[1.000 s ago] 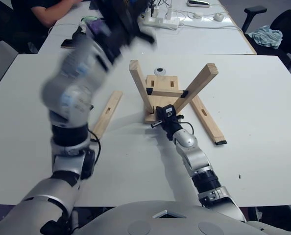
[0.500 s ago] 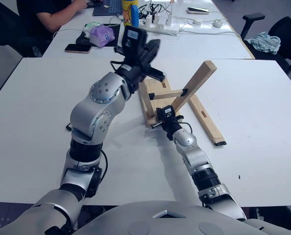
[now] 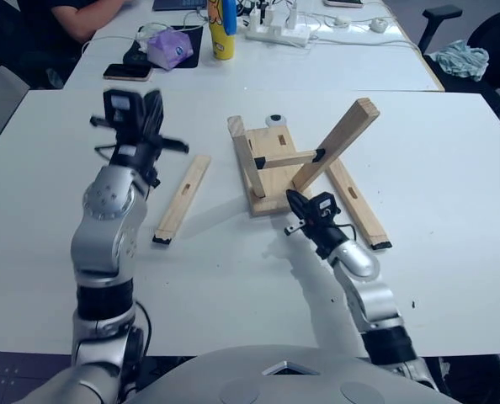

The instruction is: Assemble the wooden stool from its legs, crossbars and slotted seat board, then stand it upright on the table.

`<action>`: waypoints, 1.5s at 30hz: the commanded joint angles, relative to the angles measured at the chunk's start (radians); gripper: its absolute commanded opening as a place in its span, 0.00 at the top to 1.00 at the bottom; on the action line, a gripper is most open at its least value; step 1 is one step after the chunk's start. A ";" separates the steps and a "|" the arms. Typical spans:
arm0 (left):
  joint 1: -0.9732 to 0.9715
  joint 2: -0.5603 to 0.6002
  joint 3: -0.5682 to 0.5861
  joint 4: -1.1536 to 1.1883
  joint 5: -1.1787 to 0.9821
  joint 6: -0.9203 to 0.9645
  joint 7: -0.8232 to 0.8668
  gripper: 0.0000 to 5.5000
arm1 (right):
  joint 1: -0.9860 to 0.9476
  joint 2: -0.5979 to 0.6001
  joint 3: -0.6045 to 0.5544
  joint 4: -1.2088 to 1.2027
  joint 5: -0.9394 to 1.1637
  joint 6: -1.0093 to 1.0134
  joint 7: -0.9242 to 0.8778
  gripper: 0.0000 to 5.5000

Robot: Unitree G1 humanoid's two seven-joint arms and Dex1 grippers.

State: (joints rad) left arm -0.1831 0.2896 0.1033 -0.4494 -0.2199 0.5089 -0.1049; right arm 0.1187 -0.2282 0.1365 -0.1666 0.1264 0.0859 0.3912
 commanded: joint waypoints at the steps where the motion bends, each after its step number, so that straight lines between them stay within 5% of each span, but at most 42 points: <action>1: 0.139 0.104 -0.004 -0.075 -0.082 -0.043 -0.217 1.00 | -0.004 -0.101 -0.112 0.027 0.027 0.046 0.034 1.00; 8: 0.263 0.270 -0.177 -0.167 -0.092 -0.049 -0.492 1.00 | -0.173 -0.179 -0.219 0.222 0.054 0.039 0.071 1.00; 13: 0.231 0.353 -0.378 -0.081 0.031 -0.088 -0.615 1.00 | -0.431 -0.209 -0.164 0.540 0.033 -0.006 0.234 1.00; 20: 0.020 0.216 -0.573 0.201 0.213 -0.204 -0.619 1.00 | -0.696 -0.209 -0.137 0.938 0.000 -0.149 0.397 1.00; 30: -0.123 0.196 -0.662 0.431 0.464 -0.239 -0.576 1.00 | -0.776 -0.142 -0.086 1.043 -0.015 -0.252 0.556 1.00; 45: -0.141 0.204 -0.520 0.431 0.497 -0.198 -0.541 1.00 | -0.586 -0.096 0.055 0.695 -0.018 -0.171 0.653 1.00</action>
State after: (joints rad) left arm -0.3050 0.5004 -0.4369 -0.0123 0.2768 0.3106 -0.6575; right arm -0.5024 -0.3522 0.1610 0.6029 0.1054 -0.1156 1.0322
